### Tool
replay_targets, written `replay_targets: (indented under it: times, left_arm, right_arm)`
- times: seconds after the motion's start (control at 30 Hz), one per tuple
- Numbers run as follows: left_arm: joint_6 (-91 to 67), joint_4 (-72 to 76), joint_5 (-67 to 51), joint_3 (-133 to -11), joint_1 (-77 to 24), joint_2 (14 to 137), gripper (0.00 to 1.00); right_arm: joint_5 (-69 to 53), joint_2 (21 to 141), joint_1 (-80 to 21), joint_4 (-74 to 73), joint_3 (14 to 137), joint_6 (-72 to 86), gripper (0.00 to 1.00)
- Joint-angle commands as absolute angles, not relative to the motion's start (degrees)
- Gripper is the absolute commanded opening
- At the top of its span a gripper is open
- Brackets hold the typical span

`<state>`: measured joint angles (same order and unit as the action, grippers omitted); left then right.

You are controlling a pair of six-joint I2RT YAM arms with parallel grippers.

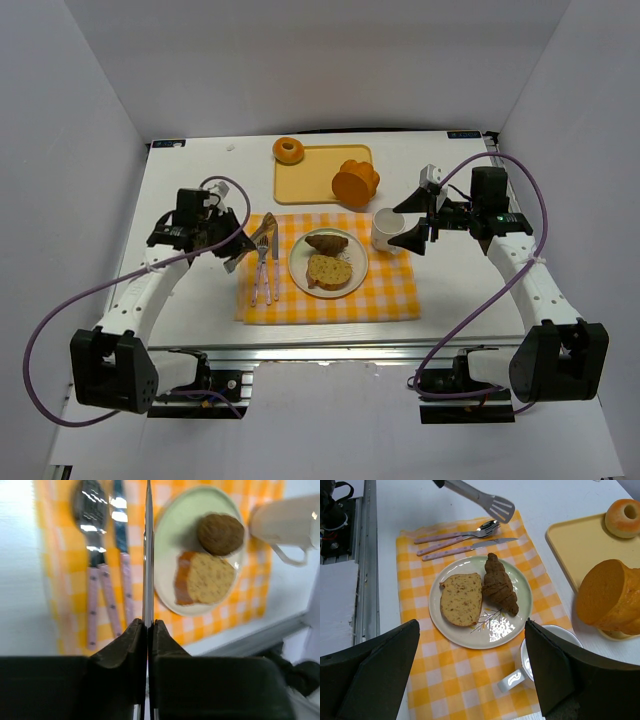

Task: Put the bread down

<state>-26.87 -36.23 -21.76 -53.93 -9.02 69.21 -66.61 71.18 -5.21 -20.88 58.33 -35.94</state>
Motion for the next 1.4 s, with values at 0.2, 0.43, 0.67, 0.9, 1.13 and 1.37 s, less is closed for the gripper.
replay_targets:
  times: [0.2, 0.43, 0.67, 0.9, 1.13, 1.37]
  left_arm:
    - [-2.22, -27.2, 6.57, -57.22, -5.54, 73.56, 0.06]
    - [12.92, -6.78, 14.17, -47.72, -2.21, 80.23, 0.12]
    - [11.95, -2.11, 4.33, -50.7, 2.55, 91.83, 0.3]
    - [10.55, -3.95, 0.1, -53.26, 3.86, 97.38, 0.39]
    - [8.62, -4.93, -3.52, -52.13, 4.83, 96.77, 0.98]
    - [3.44, -5.28, -5.01, -50.02, 5.27, 87.47, 0.98]
  right_arm:
    - [-68.29, 70.31, -4.92, -21.97, 59.76, -37.53, 0.89]
    - [-67.77, 69.7, -4.92, -24.16, 60.2, -39.19, 0.89]
    - [-67.33, 69.17, -4.92, -24.78, 60.12, -39.37, 0.9]
    - [-65.74, 68.2, -4.92, -25.49, 59.94, -40.08, 0.89]
    - [-63.02, 68.64, -4.92, -25.05, 60.47, -36.41, 0.89]
    - [-43.27, 67.06, -4.92, -14.15, 60.29, -11.12, 0.89]
